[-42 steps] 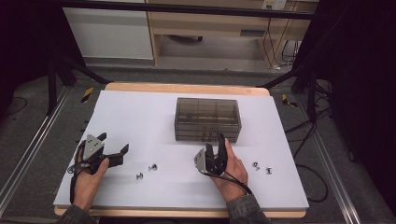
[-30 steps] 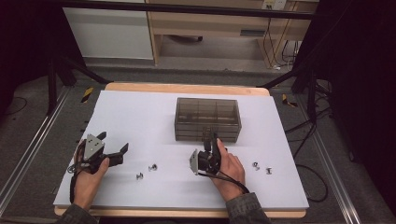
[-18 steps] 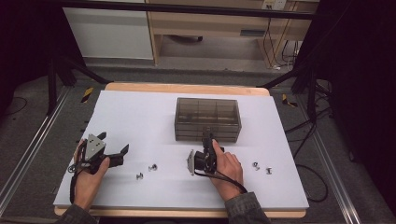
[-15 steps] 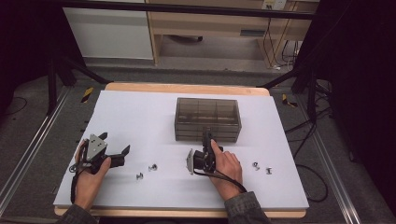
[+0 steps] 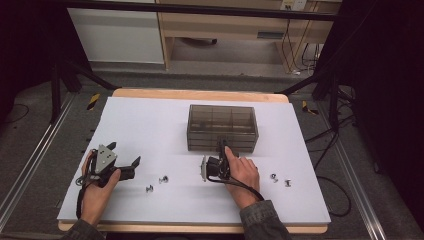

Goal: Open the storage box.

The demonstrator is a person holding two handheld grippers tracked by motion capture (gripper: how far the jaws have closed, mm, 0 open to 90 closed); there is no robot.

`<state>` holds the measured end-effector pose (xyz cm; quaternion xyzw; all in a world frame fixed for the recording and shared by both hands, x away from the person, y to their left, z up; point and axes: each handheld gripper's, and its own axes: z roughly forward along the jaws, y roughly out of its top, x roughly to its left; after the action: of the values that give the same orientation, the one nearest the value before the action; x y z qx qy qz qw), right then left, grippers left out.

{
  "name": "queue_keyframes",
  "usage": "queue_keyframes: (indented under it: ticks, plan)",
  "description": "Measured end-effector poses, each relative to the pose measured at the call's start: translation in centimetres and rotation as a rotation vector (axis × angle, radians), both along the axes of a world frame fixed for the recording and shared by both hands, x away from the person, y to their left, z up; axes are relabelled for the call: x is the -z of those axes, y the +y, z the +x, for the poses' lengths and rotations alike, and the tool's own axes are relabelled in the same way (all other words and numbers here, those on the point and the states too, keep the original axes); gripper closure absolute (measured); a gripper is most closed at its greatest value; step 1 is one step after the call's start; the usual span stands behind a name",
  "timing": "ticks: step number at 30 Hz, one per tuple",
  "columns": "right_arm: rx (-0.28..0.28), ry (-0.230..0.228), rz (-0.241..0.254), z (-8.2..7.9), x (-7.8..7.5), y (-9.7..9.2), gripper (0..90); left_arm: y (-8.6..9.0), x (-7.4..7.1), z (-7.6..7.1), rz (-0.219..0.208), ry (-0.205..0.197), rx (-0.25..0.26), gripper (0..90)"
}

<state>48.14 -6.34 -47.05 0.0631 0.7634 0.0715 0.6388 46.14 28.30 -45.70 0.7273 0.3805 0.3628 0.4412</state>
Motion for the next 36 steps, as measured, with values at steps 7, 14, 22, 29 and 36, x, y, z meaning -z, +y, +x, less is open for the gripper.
queue_keyframes:
  ticks: [7,14,22,29,36]
  plan:
    - [-0.001,-0.005,-0.035,0.5,0.3,0.1,74.2,0.0,0.0,0.0,0.002,0.005,-0.008,4.1]
    - [-0.012,-0.017,-0.056,0.8,0.6,0.3,76.7,0.2,0.1,0.1,-0.002,0.023,-0.018,4.3]
    - [-0.029,-0.036,-0.065,0.9,0.6,0.1,81.0,0.1,0.2,0.1,0.001,0.028,-0.012,4.6]
    - [-0.034,-0.031,-0.05,0.4,0.6,0.1,81.2,0.0,0.2,0.1,0.004,0.034,-0.006,4.7]
    - [-0.031,-0.012,-0.046,-1.4,0.4,0.1,81.1,0.1,0.2,0.2,0.001,0.033,-0.01,4.8]
